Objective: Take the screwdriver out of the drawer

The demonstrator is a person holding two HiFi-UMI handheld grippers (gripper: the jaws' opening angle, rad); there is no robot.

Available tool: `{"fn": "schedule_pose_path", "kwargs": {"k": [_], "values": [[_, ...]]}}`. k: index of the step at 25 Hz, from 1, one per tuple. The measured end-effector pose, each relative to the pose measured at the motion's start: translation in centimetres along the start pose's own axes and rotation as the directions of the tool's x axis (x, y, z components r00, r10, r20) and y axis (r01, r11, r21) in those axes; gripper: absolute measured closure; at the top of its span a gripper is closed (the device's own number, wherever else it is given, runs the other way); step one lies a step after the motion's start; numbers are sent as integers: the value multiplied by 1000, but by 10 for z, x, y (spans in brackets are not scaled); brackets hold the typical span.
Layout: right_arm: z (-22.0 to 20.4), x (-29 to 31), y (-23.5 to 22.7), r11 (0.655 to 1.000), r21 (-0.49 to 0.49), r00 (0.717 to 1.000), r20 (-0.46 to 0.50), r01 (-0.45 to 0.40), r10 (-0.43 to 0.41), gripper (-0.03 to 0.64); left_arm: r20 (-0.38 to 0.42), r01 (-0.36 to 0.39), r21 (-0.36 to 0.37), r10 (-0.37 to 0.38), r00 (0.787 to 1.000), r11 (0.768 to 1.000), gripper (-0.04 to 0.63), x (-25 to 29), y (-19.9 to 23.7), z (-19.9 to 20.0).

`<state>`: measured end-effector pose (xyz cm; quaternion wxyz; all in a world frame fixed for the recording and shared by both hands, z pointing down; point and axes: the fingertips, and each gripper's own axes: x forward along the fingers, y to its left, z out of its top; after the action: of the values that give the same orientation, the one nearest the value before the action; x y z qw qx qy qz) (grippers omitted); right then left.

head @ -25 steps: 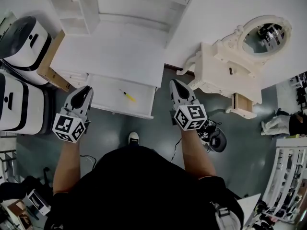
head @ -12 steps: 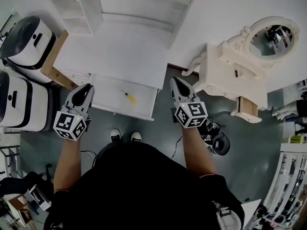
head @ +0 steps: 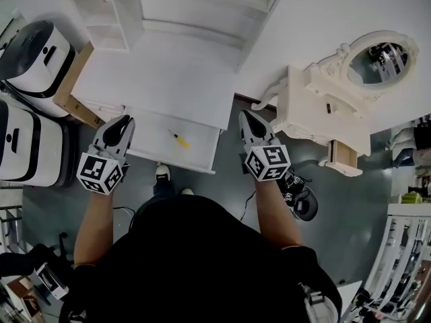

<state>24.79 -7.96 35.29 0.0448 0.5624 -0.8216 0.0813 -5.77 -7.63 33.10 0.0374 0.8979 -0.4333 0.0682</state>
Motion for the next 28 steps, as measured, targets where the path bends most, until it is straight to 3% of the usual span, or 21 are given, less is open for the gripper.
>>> {"fn": "schedule_pose_path", "kwargs": {"k": [15, 28], "values": [[-24, 84, 16, 1000, -18, 995, -100, -5, 3, 606, -32, 11, -53, -13, 999, 999, 535, 31, 81, -17], [-119, 139, 42, 995, -23, 947, -312, -92, 80, 604, -97, 6, -94, -15, 995, 996, 535, 53, 129, -53]]}}
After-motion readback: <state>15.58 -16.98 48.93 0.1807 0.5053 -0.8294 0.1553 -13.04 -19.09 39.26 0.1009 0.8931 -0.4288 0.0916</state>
